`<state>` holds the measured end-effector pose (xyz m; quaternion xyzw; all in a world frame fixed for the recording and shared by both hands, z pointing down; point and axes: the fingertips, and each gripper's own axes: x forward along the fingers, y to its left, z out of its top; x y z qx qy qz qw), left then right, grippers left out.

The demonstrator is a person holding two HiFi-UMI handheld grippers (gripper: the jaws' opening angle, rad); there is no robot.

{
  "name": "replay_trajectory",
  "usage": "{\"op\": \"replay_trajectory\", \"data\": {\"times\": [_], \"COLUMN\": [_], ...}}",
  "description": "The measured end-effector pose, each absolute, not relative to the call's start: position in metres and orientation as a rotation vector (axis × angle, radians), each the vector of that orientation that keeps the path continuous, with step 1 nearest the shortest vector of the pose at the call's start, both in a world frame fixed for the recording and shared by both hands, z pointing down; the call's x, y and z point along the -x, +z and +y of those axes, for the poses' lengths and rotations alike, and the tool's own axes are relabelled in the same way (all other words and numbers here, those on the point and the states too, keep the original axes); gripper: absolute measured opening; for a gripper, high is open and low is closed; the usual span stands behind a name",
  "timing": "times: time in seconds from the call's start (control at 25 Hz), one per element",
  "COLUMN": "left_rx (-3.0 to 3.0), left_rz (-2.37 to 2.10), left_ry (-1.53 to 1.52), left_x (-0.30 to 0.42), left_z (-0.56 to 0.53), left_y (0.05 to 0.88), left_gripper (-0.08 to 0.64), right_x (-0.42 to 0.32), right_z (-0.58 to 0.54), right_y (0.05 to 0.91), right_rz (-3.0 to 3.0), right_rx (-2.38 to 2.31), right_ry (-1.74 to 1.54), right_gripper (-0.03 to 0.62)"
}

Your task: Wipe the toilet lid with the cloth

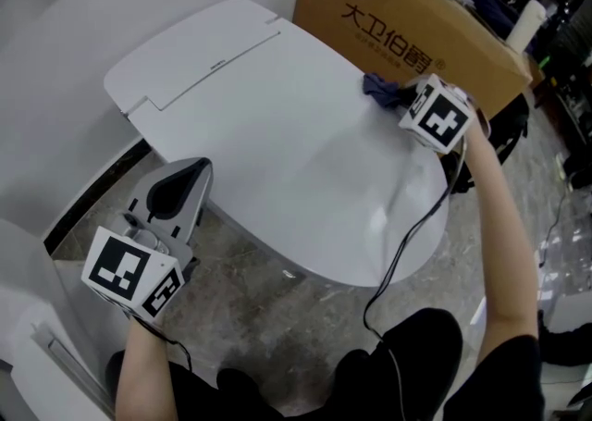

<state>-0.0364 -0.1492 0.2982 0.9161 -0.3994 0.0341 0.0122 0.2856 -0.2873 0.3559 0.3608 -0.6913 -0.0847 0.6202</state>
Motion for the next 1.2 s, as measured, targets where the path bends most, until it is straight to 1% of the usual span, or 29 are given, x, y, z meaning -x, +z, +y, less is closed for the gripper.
{"op": "replay_trajectory", "data": {"times": [0.48, 1.2], "left_rx": [-2.853, -2.873], "left_rz": [-1.250, -1.239], "left_ry": [0.121, 0.127], "left_x": [0.039, 0.038], "left_z": [-0.153, -0.151], "left_y": [0.304, 0.301], "left_gripper": [0.012, 0.012], "right_x": [-0.270, -0.243], "right_z": [-0.260, -0.199], "right_y": [0.360, 0.360], "right_rz": [-1.564, -1.553], "right_rx": [-0.849, -0.769], "right_ry": [-0.259, -0.227], "right_gripper": [0.067, 0.067]}}
